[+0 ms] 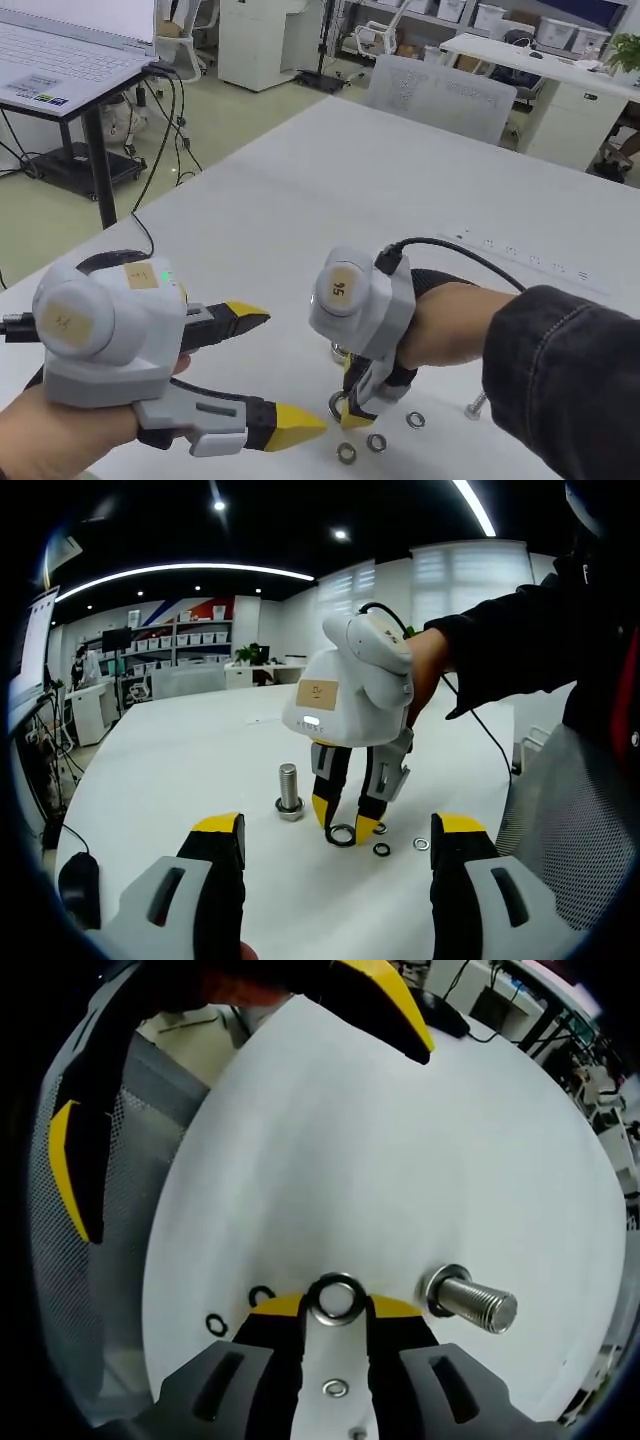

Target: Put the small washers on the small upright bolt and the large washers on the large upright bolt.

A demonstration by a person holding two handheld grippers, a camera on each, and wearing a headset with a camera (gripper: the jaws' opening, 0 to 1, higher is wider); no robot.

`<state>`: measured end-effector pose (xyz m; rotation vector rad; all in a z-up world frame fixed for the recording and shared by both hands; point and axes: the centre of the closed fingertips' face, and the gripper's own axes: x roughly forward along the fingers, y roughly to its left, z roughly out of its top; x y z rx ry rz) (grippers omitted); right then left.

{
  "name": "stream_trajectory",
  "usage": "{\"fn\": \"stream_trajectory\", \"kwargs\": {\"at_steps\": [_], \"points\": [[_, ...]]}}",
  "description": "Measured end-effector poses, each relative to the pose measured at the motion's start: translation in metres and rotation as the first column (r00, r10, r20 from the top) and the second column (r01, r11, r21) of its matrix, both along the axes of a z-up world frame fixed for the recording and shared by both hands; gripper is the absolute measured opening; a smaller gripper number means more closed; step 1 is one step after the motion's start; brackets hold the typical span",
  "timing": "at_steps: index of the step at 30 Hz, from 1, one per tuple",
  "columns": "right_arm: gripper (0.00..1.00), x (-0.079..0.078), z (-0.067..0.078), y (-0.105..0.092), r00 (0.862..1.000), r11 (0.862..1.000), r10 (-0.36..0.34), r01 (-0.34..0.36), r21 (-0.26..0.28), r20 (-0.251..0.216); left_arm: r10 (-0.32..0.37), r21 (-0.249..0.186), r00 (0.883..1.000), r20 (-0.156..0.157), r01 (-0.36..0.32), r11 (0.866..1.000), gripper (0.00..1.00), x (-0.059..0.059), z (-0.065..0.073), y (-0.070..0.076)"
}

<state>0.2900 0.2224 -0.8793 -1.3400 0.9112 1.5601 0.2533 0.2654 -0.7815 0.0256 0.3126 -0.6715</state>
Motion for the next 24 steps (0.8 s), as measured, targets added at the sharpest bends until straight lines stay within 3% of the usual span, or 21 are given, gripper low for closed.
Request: {"fn": "stream_trajectory", "kwargs": {"at_steps": [24], "points": [[0.23,-0.0009,-0.0007,-0.0002,1.000,1.000,-0.020,0.020,-0.007,0.004,-0.004,0.004,1.000,-0.002,0.004,1.000,0.75,-0.0002,-0.0022,-0.0006]]}}
